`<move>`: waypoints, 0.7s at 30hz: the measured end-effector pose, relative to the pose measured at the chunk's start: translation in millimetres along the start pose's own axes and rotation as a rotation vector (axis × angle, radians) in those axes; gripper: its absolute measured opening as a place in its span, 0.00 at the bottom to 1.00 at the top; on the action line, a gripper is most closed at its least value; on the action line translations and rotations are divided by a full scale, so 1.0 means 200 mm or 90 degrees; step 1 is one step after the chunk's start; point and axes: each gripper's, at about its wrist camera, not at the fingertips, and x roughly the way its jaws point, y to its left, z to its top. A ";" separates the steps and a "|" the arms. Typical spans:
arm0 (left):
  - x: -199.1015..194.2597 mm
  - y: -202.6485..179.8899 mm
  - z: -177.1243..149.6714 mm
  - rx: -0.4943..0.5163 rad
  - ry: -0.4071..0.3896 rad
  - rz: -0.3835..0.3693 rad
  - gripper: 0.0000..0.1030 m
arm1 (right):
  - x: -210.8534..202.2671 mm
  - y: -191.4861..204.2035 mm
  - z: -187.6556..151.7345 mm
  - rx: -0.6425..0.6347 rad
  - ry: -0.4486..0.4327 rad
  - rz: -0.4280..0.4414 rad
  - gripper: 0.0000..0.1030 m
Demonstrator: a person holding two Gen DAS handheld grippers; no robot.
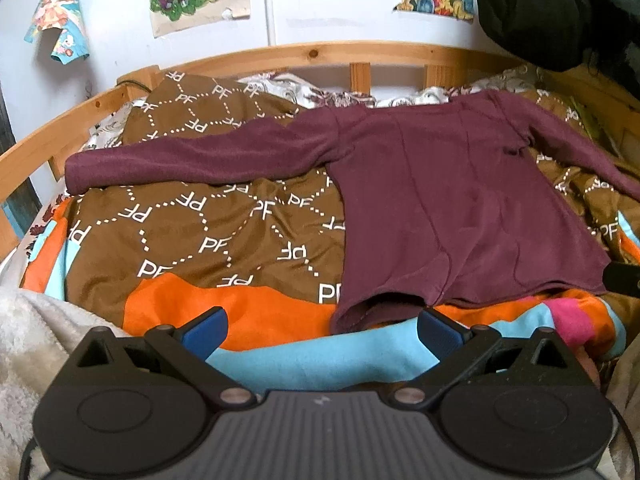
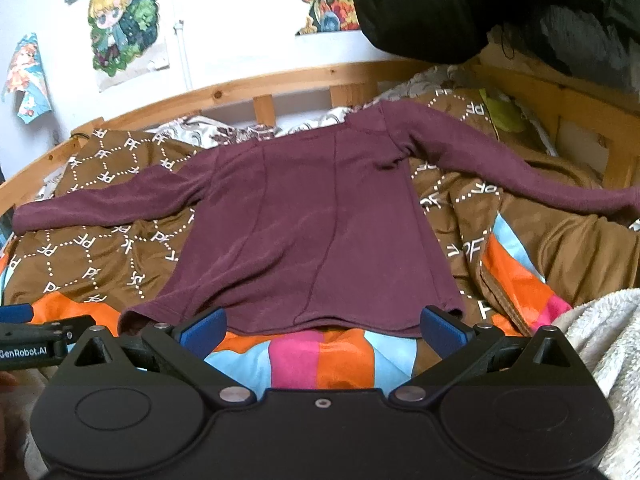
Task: Fold small clothes
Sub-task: 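Reach the right tool to the sleeve cuff and close on it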
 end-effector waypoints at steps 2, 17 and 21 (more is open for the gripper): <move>0.02 -0.01 0.02 0.002 0.011 -0.001 0.99 | 0.02 -0.01 0.02 0.007 0.015 0.002 1.00; 0.35 -0.06 0.36 0.035 0.076 -0.022 0.99 | 0.19 -0.36 0.34 0.178 0.007 -0.011 1.00; 0.47 -0.09 0.48 0.052 0.073 -0.035 0.99 | 0.23 -0.47 0.41 0.211 -0.046 -0.070 1.00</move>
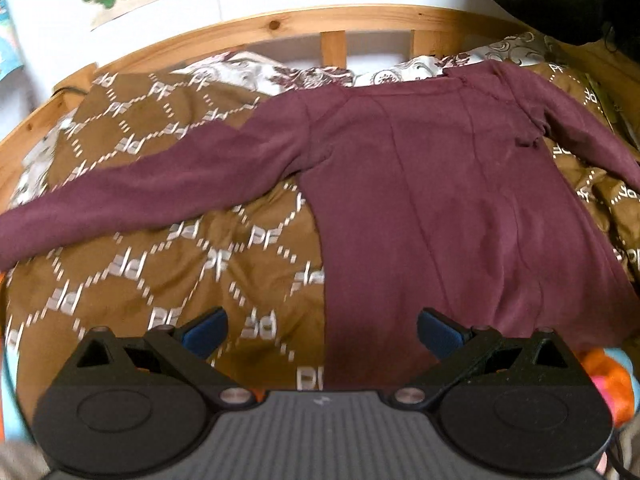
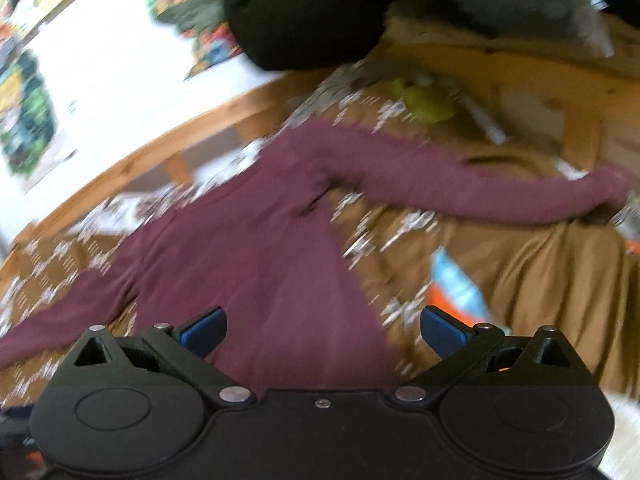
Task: Fold small clothes
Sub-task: 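Reach the right tool to the sleeve cuff and close on it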
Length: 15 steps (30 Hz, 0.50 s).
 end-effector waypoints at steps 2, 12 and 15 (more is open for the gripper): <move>0.05 -0.01 0.06 0.010 -0.011 -0.006 0.99 | 0.03 -0.07 0.04 0.047 -0.024 -0.023 1.00; 0.22 0.02 0.09 -0.039 -0.096 -0.072 0.99 | 0.07 -0.50 0.11 0.328 -0.130 -0.130 1.00; 0.24 0.07 0.09 -0.075 -0.068 -0.102 0.99 | 0.08 -0.61 0.13 0.383 -0.161 -0.164 1.00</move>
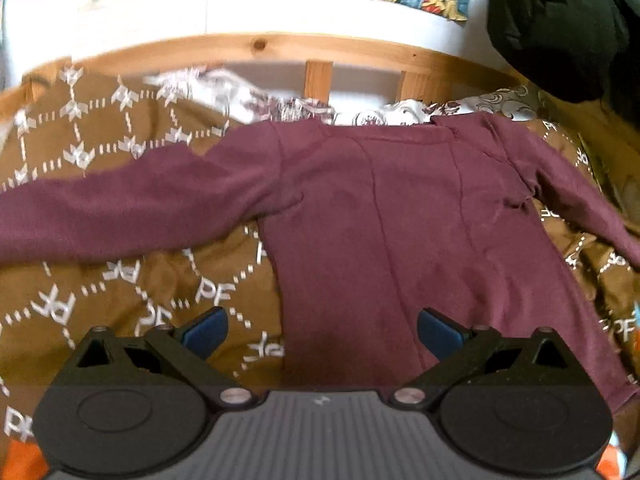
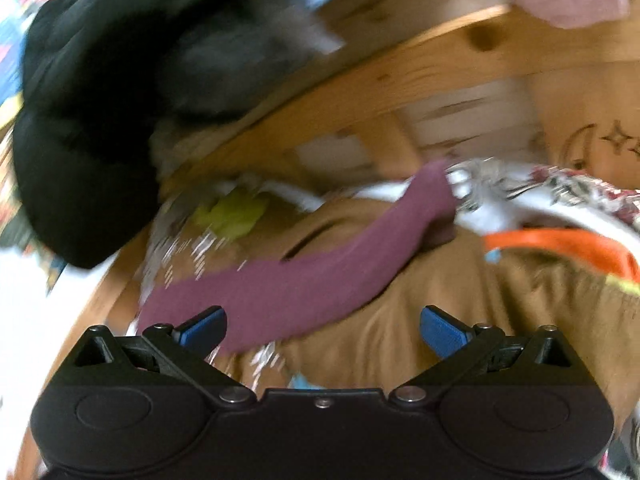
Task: Fold small clothes
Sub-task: 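Reach the right tool to the sleeve cuff and close on it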
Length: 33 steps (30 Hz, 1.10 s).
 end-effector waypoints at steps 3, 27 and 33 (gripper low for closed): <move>0.02 0.05 -0.01 -0.039 0.021 -0.010 0.99 | 0.04 -0.05 0.04 0.042 -0.026 -0.010 0.99; 0.01 0.05 -0.03 -0.081 0.047 -0.074 0.99 | 0.14 0.24 -0.08 -0.175 -0.238 -0.046 0.04; -0.06 0.07 -0.01 -0.097 0.013 -0.059 0.99 | 0.02 0.58 -0.41 -0.475 -0.293 0.117 0.04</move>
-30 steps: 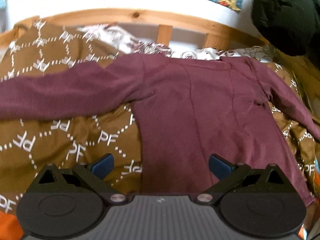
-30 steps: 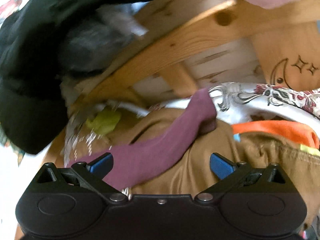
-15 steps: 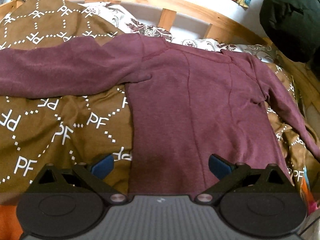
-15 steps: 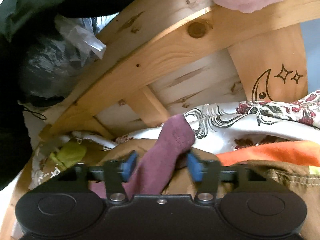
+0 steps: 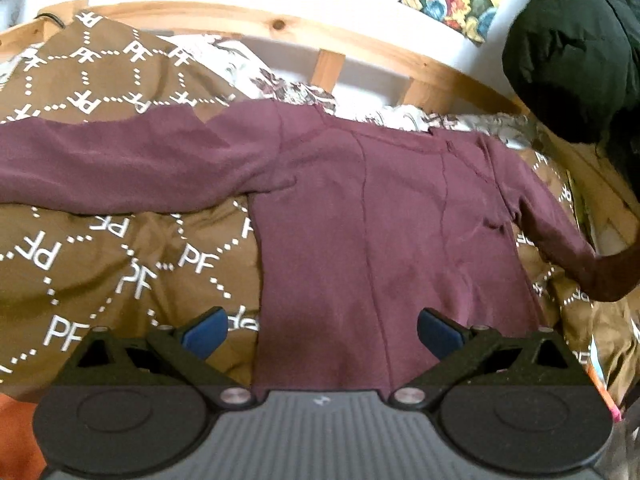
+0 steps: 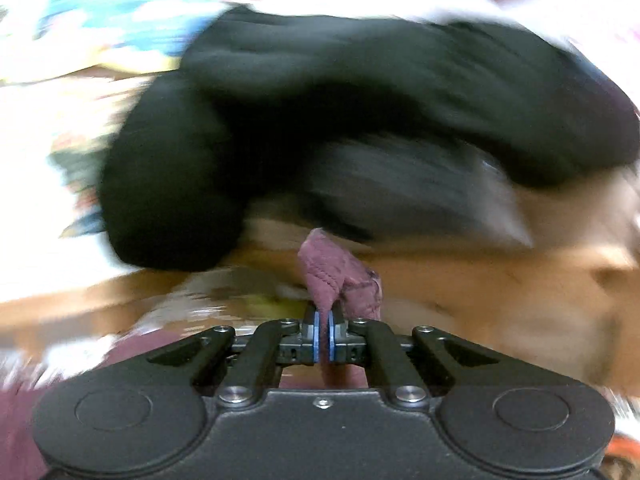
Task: Fold small clothes
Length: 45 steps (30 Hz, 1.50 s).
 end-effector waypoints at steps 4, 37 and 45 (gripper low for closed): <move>-0.03 0.03 0.02 -0.025 -0.015 0.006 0.99 | -0.11 0.30 -0.06 -0.124 -0.020 0.156 0.04; 0.22 0.14 0.11 -0.060 -0.016 0.045 0.99 | -0.48 0.58 -0.21 -0.224 0.160 0.572 0.86; 0.29 0.12 0.09 -0.073 0.014 0.027 0.99 | -0.12 0.62 -0.30 -0.162 0.305 0.439 0.83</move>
